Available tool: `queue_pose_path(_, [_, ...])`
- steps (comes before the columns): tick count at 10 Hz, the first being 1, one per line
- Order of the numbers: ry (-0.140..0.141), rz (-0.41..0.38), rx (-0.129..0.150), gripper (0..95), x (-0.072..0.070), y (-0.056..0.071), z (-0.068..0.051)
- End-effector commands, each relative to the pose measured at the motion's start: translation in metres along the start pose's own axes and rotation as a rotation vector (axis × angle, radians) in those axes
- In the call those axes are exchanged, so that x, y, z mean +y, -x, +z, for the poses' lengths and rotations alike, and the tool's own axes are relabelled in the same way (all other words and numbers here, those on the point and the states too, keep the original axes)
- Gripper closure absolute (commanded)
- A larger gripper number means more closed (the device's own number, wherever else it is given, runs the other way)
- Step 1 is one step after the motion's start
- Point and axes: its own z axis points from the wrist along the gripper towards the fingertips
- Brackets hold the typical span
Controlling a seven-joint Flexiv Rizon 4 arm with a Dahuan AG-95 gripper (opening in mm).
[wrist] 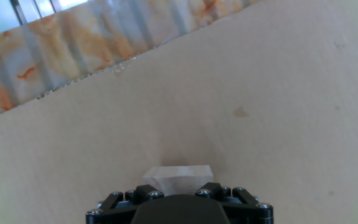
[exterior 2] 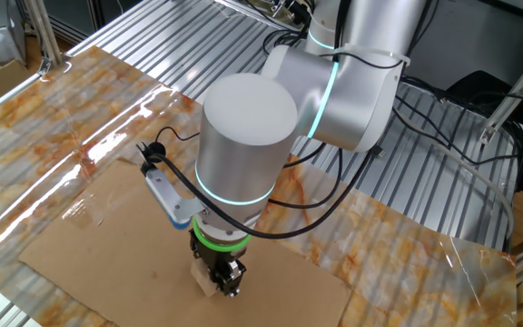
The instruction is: Hold a small block with the gripper and sweep it from left to right on the table
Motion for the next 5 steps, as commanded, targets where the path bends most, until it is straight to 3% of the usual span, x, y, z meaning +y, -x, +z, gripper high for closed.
queue_pose_path(1, [0.0, 0.008, -0.002, 38.0, -0.0004, 0.0003, -0.001])
queue_pose_path(4, [0.016, 0.048, -0.007, 38.0, 0.0, -0.0002, -0.0015])
queue_pose_path(5, [0.018, 0.05, -0.006, 19.0, 0.0003, -0.0005, -0.0019])
